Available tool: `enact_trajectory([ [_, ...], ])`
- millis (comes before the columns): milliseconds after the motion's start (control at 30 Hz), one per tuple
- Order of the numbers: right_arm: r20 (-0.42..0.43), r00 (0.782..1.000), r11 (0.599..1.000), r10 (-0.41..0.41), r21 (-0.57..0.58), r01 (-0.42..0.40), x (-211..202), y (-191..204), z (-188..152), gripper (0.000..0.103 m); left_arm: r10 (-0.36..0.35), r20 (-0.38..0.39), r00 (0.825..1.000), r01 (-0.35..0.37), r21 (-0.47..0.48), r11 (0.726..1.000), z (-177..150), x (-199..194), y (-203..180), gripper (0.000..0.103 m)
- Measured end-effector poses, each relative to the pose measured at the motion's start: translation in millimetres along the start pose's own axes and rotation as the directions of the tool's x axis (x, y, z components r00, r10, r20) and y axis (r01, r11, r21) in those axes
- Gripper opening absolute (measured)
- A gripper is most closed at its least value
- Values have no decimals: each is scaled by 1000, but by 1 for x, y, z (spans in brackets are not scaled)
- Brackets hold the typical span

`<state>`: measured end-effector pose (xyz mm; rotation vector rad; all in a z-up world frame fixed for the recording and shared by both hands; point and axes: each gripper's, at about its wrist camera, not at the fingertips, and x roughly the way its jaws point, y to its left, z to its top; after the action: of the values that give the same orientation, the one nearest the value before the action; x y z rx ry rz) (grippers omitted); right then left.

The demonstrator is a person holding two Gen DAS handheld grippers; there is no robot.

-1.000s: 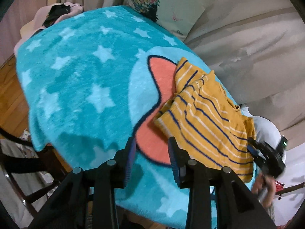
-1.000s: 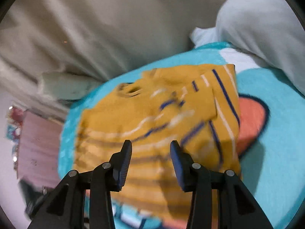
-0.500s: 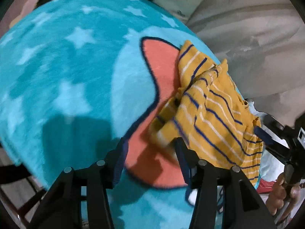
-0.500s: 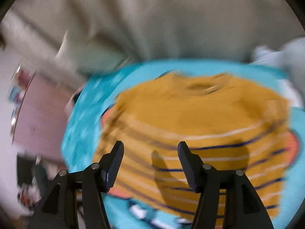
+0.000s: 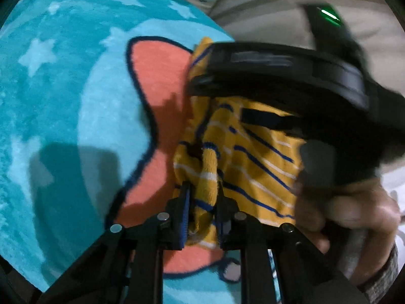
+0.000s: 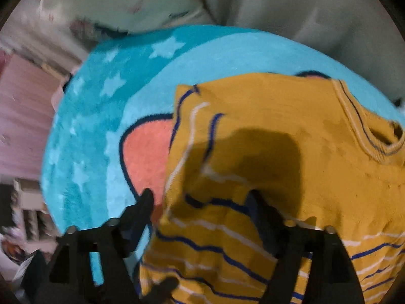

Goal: Fold small clothes
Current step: 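Grasp the sweater edge with the right tool and fold it over lengthwise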

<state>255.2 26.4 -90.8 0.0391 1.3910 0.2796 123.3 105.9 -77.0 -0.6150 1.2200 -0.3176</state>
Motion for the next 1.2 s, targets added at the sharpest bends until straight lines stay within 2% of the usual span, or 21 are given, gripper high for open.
enact_trajectory([
  [133,-18,983,977,-182,-115,179,15,26,-6,85,-18,-2,1000,18,51,999,-5,-16,0,16],
  [267,26,960,947,-280,-156,280,21,36,-18,80,-17,5,1000,17,33,999,-9,-35,18,16],
  [333,63,953,940,-298,-154,304,18,36,-24,74,-13,7,1000,13,0,1000,-10,-41,28,16],
  [367,78,950,938,-303,-153,312,16,35,-28,63,-7,14,1000,7,-22,1000,-10,-44,34,16],
  [400,96,948,936,-304,-153,316,13,34,-31,47,0,23,1000,1,-39,999,-11,-47,37,16],
  [433,102,950,940,-294,-149,307,10,31,-33,42,1,33,999,1,-58,998,-11,-51,40,16],
  [500,110,970,967,-218,-112,230,-4,20,-37,19,3,52,999,2,-95,995,-11,-57,44,16],
  [567,124,985,991,-117,-53,124,-21,1,-39,16,19,73,997,-11,-112,994,-18,-65,43,16],
  [667,134,991,1000,-30,7,29,-33,-16,-36,12,47,103,994,-34,-130,991,-25,-76,39,16],
  [767,176,983,994,54,83,-69,-52,-46,-45,11,73,128,989,-56,-128,990,-35,-89,34,17],
  [833,223,970,985,95,118,-124,-71,-67,-55,11,85,137,987,-68,-123,990,-40,-91,26,21],
  [967,302,945,966,122,182,-183,-105,-117,-77,11,95,140,986,-79,-114,990,-47,-89,10,21],
  [1200,388,920,919,52,342,-196,-153,-252,-136,11,93,118,989,-87,-54,995,-68,-76,-28,21],
])
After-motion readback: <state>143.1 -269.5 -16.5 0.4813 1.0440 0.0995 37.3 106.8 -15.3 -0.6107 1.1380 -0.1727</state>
